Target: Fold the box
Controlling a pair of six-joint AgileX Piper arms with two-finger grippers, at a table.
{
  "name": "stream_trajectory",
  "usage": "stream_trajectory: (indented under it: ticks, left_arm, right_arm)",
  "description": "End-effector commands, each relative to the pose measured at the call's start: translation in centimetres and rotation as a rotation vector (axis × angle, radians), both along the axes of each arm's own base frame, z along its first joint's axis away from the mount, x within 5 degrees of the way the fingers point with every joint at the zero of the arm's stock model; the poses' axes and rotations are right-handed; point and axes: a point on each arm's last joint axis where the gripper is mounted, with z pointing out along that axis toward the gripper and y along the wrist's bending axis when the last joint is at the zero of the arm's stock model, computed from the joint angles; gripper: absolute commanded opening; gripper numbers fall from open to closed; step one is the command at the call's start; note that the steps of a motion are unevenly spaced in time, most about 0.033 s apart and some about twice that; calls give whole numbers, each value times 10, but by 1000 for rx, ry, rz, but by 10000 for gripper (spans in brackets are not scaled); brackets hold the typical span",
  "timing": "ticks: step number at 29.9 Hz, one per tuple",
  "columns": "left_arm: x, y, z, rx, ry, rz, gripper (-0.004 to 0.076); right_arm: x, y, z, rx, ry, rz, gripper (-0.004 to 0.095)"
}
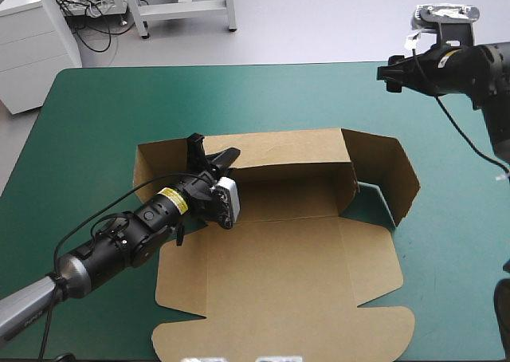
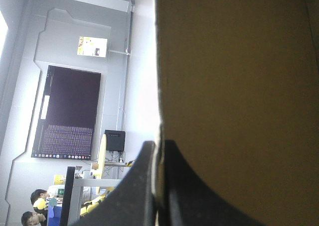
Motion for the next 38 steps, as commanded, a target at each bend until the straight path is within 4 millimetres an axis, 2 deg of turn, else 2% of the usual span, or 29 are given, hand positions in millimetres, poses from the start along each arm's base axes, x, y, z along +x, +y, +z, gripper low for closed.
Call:
stream_trajectory:
  ticks: [1,10,15,18,23,26,32,38]
  left_arm:
    - [-3,1,24,-110,-80,-1,-32]
    - [-2,1,24,-118,-74,4,-32]
    - [-1,2,24,-147,-51,24,-32]
    - [-1,2,24,-146,-52,23,-32]
    - [-1,2,24,-145,-50,23,-32]
    - [-1,2,24,-146,-50,24,-32]
    - [-1,2,24,-148,-53,24,-32]
    - [-1,3,24,-167,-39,36,-32]
  right_arm:
    - [8,-15,5,97,-17,-1,762]
    - [47,-14,-51,100,203,47,759]
    - [54,-12,-74,106,329,80,752]
    - [53,-12,-76,102,353,91,728]
    - [48,-8,-69,123,330,129,714]
    - [41,-7,-72,137,350,137,714]
    - [16,-5,-85,116,405,187,706]
    - [-5,-5,-79,101,395,212,693]
